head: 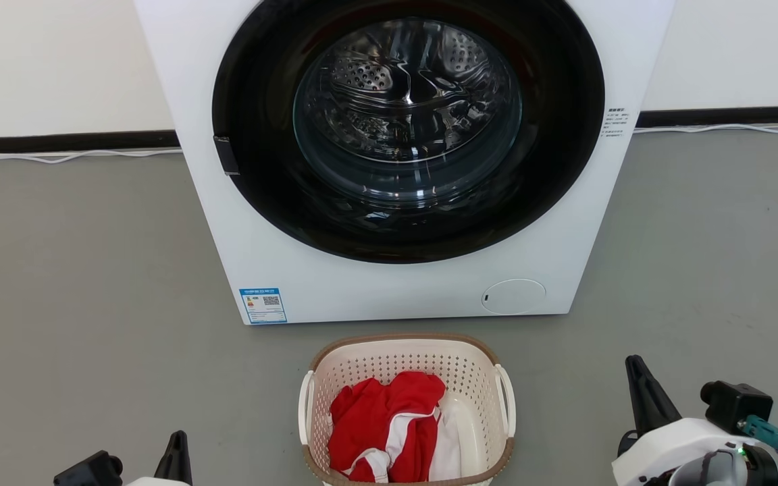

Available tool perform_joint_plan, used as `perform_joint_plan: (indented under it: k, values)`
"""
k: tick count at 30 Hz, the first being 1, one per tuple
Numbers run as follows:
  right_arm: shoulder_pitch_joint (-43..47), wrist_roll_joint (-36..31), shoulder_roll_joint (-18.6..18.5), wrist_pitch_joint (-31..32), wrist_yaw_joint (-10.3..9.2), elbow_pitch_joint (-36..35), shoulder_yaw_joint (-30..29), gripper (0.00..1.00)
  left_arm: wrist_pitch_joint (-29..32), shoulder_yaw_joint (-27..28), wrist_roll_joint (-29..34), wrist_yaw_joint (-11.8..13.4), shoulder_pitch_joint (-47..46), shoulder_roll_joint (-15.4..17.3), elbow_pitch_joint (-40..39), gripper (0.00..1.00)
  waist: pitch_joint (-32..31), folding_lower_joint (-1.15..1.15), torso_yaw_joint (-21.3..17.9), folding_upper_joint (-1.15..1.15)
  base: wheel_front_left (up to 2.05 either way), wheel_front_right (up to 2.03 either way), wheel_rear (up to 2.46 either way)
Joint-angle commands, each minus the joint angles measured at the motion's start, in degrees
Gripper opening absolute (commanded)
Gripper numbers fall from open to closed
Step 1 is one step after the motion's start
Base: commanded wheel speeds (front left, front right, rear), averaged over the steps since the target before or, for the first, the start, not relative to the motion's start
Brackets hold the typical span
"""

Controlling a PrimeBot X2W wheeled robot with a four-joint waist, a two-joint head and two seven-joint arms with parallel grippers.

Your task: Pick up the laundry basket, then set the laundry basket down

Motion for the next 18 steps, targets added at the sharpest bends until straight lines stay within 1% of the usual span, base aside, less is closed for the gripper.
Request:
perform_joint_plan:
  k: [1, 18]
  values:
    - [-1.5, 2.3, -0.4, 0.4, 0.06, -2.1, -0.2, 0.00, 0.4, 1.3, -1.8, -0.8, -2.9, 0.4, -1.7, 0.00, 0.0, -0.02, 0.0, 0.00, 0.00, 0.00, 0.00]
    - [-1.1, 13.7, 0.0, 3.0, 0.09, -4.4, -1.1, 0.00, 3.0, 3.9, -9.3, -3.4, -3.8, -1.0, -2.6, 0.00, 0.5, -0.02, 0.0, 0.00, 0.00, 0.00, 0.00]
